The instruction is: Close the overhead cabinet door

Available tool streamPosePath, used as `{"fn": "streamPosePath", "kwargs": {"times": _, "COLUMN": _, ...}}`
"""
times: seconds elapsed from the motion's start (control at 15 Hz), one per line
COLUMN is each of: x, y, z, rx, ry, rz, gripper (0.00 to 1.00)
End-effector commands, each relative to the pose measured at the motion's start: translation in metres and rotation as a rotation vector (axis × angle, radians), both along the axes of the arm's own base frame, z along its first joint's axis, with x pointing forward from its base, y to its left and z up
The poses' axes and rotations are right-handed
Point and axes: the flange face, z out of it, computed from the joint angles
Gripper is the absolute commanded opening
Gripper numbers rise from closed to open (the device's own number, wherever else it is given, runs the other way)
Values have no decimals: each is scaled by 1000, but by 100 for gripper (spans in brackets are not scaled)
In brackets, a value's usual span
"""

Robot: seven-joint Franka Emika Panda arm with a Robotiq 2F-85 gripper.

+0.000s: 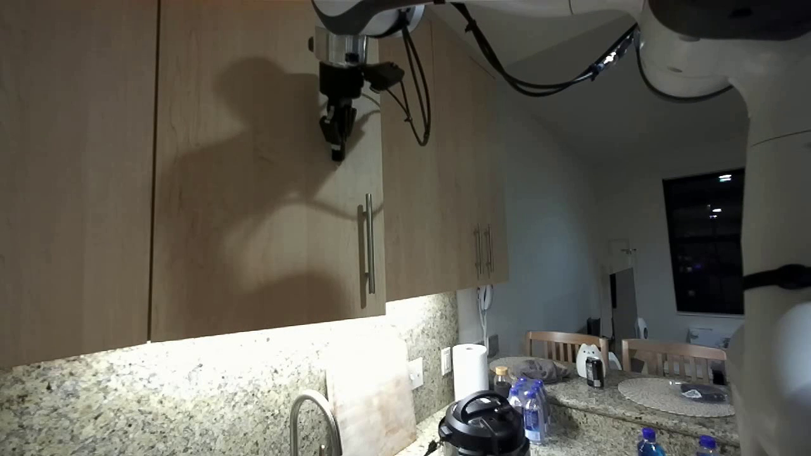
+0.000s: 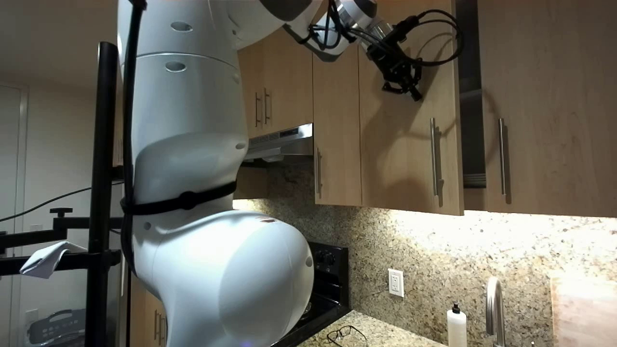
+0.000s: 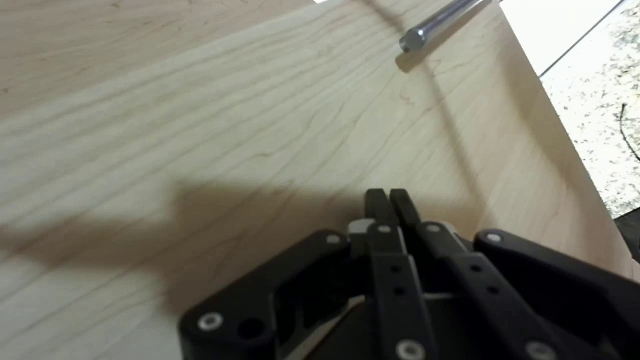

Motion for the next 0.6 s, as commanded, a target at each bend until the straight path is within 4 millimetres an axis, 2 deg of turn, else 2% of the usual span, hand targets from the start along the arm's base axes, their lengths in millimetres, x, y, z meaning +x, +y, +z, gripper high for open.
{"fn": "streamPosePath", "kwargs": {"times": 0.0, "x": 9, "y": 1, "z": 8, "rx": -9, "ry": -52, "rz": -59, "gripper": 6}}
{"fn": "streamPosePath", "kwargs": {"times": 0.53, "x": 14, "y": 0, "z": 12, "rx": -12, "ry": -101, "rz": -111, "gripper": 7}}
